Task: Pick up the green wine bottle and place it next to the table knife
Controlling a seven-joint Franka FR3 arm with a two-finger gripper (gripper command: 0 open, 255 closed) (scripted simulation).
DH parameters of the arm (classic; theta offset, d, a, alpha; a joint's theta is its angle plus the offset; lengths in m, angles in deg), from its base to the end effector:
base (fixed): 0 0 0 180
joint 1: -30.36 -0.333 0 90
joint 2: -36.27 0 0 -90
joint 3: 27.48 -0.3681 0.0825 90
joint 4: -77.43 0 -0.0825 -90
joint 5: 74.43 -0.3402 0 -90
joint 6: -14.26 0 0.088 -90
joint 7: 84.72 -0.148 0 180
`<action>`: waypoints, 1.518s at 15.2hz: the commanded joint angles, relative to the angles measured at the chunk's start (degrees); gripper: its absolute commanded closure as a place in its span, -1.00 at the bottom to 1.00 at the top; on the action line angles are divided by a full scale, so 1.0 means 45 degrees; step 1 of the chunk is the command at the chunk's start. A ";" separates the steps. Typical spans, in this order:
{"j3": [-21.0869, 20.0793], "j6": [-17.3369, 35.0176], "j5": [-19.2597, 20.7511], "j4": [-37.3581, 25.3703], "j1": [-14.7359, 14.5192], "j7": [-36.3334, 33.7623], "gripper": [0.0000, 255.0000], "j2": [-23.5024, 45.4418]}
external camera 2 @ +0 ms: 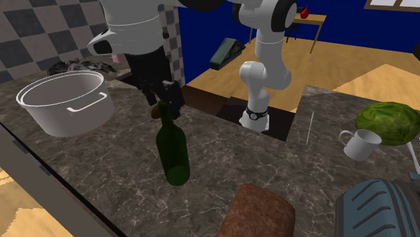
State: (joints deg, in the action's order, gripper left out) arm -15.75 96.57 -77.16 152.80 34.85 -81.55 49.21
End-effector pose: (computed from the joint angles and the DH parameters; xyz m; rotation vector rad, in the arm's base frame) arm 0.5548 -0.1373 0.6115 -3.1002 0.3439 0.1537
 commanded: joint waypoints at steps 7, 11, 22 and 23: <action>0.0000 0.0001 0.0000 0.0000 0.0000 -0.0001 1.00 0.0001; 0.0000 0.0003 0.0000 0.0004 0.0000 0.0000 1.00 -0.0002; 0.0046 -0.2531 -0.0263 -0.3704 0.0278 0.0078 1.00 0.1191; 0.0050 -0.2811 -0.0304 -0.4160 0.0324 0.0087 1.00 0.1368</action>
State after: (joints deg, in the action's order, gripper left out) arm -15.51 85.26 -78.31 136.44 36.13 -81.12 54.37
